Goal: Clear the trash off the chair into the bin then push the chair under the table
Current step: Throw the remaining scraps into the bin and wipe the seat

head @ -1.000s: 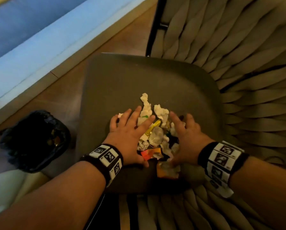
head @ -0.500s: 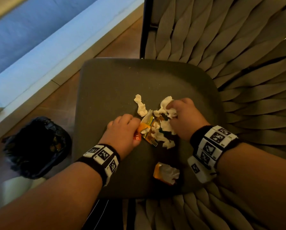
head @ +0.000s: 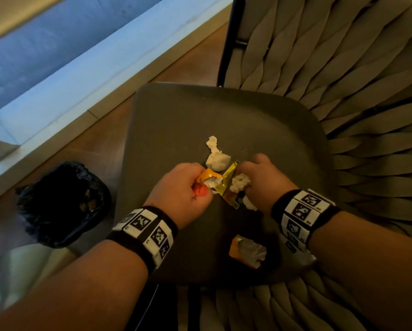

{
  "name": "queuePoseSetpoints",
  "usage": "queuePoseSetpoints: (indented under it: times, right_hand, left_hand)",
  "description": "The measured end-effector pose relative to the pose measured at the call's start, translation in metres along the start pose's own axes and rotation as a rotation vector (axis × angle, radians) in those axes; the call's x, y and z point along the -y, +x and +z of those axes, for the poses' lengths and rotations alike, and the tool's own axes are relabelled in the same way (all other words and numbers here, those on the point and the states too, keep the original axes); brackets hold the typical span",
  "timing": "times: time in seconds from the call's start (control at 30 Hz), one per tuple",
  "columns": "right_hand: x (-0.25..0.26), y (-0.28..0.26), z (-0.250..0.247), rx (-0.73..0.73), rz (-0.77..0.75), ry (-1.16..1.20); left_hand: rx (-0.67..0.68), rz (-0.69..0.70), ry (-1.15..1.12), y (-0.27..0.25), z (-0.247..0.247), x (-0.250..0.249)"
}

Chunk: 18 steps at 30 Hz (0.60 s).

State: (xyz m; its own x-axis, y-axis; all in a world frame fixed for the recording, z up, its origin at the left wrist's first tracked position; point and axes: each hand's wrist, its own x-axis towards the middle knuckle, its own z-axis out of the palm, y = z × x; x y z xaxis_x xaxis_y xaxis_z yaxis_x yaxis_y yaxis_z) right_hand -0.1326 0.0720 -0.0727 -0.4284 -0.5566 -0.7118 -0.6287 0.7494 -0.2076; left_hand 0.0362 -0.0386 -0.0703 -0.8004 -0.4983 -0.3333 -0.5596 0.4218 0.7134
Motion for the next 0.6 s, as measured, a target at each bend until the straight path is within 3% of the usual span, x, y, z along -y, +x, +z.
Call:
queuePoseSetpoints:
  times: [0.13, 0.23, 0.47, 0.6]
  right_hand:
    - [-0.006, -0.003, -0.003, -0.059, 0.044, 0.18]
    - [-0.013, -0.01, -0.013, -0.158, 0.034, 0.328]
    - [-0.008, -0.028, -0.029, -0.201, 0.073, 0.769]
    - [0.0, -0.031, -0.03, -0.125, 0.089, 0.83]
  left_hand:
    - [-0.105, -0.005, -0.114, -0.012, -0.008, -0.003]
    - [-0.297, -0.095, -0.285, -0.016, -0.021, 0.001]
    - [-0.873, -0.833, -0.933, -0.026, -0.071, 0.048]
    - [-1.018, -1.019, -1.151, -0.037, -0.092, 0.112]
